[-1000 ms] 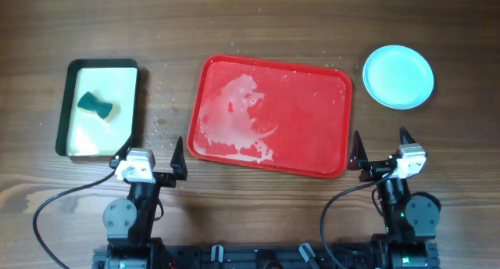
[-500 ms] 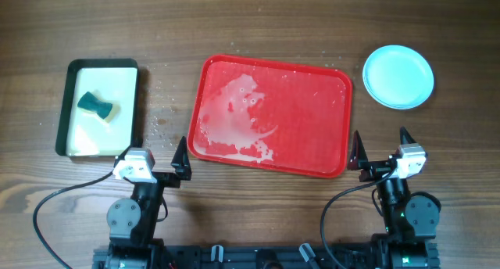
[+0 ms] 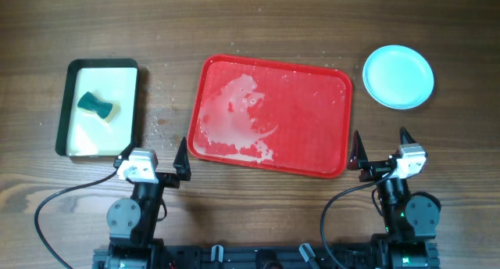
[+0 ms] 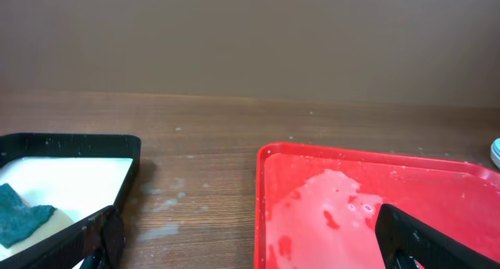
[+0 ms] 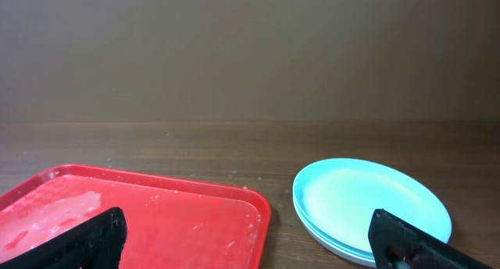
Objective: Clean dirty plates on tray and stack at the side
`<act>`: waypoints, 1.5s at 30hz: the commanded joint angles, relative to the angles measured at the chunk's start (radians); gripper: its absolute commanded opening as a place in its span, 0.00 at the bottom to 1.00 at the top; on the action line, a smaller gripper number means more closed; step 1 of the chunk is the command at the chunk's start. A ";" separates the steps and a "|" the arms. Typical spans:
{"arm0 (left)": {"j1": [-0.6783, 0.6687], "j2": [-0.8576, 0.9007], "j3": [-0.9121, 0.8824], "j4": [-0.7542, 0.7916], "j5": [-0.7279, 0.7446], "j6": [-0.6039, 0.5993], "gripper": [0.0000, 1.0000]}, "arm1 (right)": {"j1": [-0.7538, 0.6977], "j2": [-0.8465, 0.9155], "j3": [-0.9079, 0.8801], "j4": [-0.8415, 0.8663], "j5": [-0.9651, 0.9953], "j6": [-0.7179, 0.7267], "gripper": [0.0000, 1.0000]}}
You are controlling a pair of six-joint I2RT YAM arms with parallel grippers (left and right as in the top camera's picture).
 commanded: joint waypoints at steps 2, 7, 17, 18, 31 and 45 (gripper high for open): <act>0.019 -0.011 -0.006 -0.003 -0.015 0.031 1.00 | 0.005 -0.009 -0.001 0.003 0.003 -0.010 1.00; 0.081 -0.011 -0.006 -0.003 -0.015 0.031 1.00 | 0.005 -0.009 -0.001 0.003 0.003 -0.010 1.00; 0.081 -0.011 -0.006 -0.003 -0.016 0.031 1.00 | 0.005 -0.009 -0.001 0.003 0.003 -0.010 1.00; 0.081 -0.011 -0.006 -0.003 -0.015 0.031 1.00 | 0.005 -0.009 -0.001 0.003 0.003 -0.010 1.00; 0.081 -0.011 -0.006 -0.003 -0.015 0.031 1.00 | 0.005 -0.009 -0.001 0.003 0.003 -0.010 1.00; 0.081 -0.011 -0.006 -0.003 -0.015 0.031 1.00 | 0.005 -0.009 -0.001 0.003 0.003 -0.010 1.00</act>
